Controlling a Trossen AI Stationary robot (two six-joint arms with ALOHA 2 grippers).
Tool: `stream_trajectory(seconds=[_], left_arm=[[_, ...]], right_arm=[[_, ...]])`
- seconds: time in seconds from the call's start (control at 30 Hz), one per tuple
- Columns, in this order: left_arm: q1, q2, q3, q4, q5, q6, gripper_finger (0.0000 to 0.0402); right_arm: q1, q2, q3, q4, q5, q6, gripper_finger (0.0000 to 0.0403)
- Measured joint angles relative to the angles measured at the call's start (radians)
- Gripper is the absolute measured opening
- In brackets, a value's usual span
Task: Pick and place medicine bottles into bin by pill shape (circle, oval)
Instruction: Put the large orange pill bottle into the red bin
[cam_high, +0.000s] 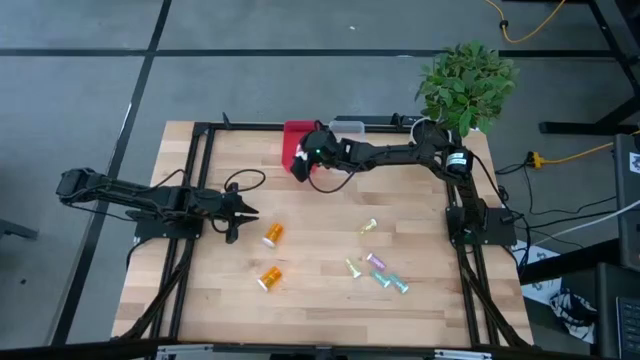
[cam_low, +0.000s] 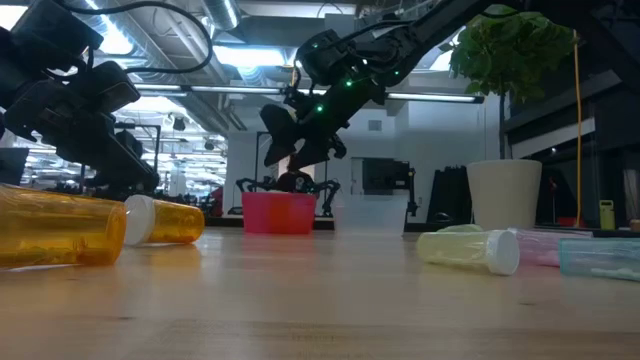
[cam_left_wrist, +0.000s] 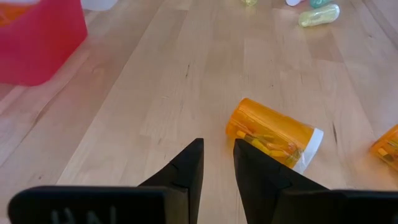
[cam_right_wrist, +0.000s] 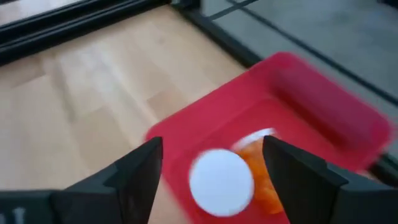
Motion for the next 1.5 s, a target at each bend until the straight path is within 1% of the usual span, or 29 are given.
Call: stream_trajectory(seconds=[0.1,0.2,0.4,0.47,0.53,0.67,0.77,0.87,1.1,1.3,1.5], left_arm=[[0.0,0.0,0.0,0.0,0.0,0.0,0.0082],[0.0,0.0,0.0,0.0,0.0,0.0,0.0082],[0.0,0.0,0.0,0.0,0.0,0.001,0.0082],[0.0,0.0,0.0,0.0,0.0,0.001,0.0082],[0.0,0.0,0.0,0.0,0.0,0.0,0.0082],[0.0,0.0,0.0,0.001,0.0,0.0,0.0082],[0.0,0.0,0.0,0.002,0.0,0.0,0.0082],[0.0,0.0,0.0,0.004,0.0,-0.001,0.0082],[0.0,0.0,0.0,0.006,0.0,-0.002,0.0082],[0.0,0.0,0.0,0.003,0.0,-0.002,0.0082],[0.0,0.0,0.0,0.001,0.0,-0.002,0.0082]], right_arm=[[0.009,0.0,0.0,0.024,-0.114,-0.02,0.0279],[0.031,-0.006,0.0,0.043,-0.285,-0.06,0.0279],[0.106,-0.01,0.0,0.06,-0.636,-0.208,0.028],[0.14,-0.01,-0.004,0.059,-0.698,-0.241,0.028],[0.177,-0.009,-0.004,0.062,-0.694,-0.263,0.028],[0.251,-0.003,-0.004,0.121,-0.614,-0.281,0.028],[0.298,0.013,-0.005,0.173,-0.539,-0.359,0.028],[0.328,0.047,-0.003,0.244,-0.502,-0.421,0.028],[0.328,0.163,0.015,0.306,-0.495,-0.447,0.028],[0.305,0.258,0.12,0.263,-0.498,-0.452,0.028],[0.283,0.289,0.218,0.011,-0.498,-0.5,0.028]])
